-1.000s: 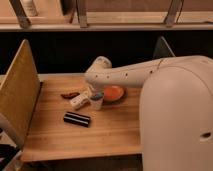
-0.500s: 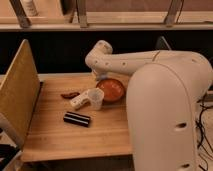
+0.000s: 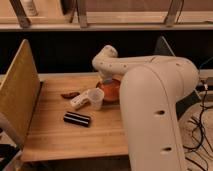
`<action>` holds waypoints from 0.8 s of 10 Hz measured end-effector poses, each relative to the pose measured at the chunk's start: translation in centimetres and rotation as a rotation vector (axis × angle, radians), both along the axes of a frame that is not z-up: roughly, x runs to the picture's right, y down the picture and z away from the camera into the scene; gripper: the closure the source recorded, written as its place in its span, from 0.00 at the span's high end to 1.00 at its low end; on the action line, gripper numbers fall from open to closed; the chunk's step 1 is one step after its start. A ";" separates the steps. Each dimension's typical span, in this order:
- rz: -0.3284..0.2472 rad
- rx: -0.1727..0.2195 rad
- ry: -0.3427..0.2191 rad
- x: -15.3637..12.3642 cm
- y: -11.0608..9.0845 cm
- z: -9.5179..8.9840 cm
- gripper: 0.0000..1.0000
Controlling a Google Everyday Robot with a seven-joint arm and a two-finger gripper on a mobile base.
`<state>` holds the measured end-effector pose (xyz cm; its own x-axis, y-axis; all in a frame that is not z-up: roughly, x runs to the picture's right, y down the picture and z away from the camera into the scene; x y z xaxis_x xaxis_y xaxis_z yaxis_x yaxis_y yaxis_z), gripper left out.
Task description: Place the white sponge in the ceramic bowl
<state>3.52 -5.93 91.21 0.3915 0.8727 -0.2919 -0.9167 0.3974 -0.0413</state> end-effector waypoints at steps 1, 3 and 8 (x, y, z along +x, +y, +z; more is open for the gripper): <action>0.029 -0.018 0.054 3.2 0.6 0.8 0.00; 0.048 -0.025 0.084 5.1 0.8 1.0 0.01; 0.045 -0.025 0.082 4.8 0.8 1.0 0.03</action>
<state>8.36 -5.08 92.24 0.3260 0.8808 -0.3434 -0.9343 0.3555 0.0248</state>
